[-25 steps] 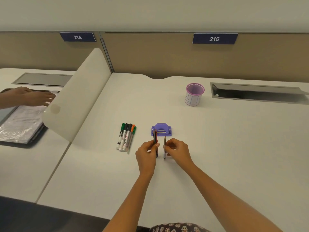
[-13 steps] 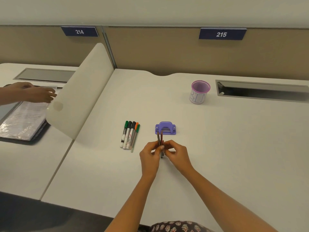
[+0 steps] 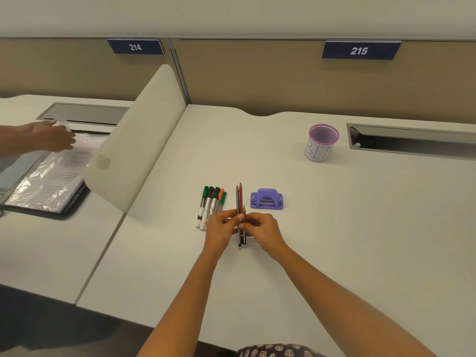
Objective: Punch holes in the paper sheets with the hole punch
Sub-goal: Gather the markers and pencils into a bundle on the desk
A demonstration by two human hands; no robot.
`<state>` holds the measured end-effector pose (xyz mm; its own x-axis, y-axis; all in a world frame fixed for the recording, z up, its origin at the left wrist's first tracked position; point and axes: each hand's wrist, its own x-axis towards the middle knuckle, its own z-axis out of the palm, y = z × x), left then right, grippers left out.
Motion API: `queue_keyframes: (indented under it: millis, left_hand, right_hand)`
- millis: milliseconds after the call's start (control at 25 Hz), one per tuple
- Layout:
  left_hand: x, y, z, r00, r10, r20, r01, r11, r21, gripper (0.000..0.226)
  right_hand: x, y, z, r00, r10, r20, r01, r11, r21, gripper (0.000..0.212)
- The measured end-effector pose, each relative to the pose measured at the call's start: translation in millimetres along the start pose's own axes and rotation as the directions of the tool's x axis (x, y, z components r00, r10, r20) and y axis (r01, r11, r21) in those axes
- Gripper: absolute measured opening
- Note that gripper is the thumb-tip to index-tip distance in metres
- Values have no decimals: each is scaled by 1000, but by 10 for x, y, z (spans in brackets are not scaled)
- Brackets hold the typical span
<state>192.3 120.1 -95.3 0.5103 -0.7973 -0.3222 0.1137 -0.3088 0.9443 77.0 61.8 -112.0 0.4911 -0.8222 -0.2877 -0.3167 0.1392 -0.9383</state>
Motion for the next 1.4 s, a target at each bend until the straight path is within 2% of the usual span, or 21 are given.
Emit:
queue_keyframes:
  millis: [120, 240, 320, 480, 720, 800, 1080, 1400]
  left_hand:
    - [118, 21, -121, 988, 7, -152, 16, 988, 151, 30]
    - [231, 42, -200, 968, 50, -247, 21, 961, 275, 30]
    - [276, 79, -254, 947, 87, -309, 29, 935, 353, 27]
    - [382, 98, -443, 904, 116, -411, 74, 905, 419, 29]
    - [525, -53, -656, 923, 3, -385, 221, 815, 535, 51]
    - [527, -74, -664, 928, 1, -374, 222, 803, 553, 53]
    - [533, -54, -647, 940, 15, -340, 204, 775, 598, 52]
    - [519, -39, -640, 939, 11, -343, 207, 779, 592, 51]
  right_hand:
    - [140, -142, 176, 996, 93, -11, -93, 996, -8, 27]
    - [348, -243, 321, 975, 221, -35, -223, 974, -36, 18]
    - [507, -262, 389, 945, 320, -72, -326, 938, -116, 10]
    - [712, -273, 481, 922, 365, -129, -387, 861, -330, 23]
    - [830, -311, 628, 931, 348, -110, -359, 820, -445, 20]
    - [835, -338, 648, 933, 341, -114, -354, 820, -449, 15]
    - [806, -295, 620, 939, 306, -157, -343, 810, -475, 26]
    - [759, -194, 618, 939, 280, -202, -334, 882, -333, 22]
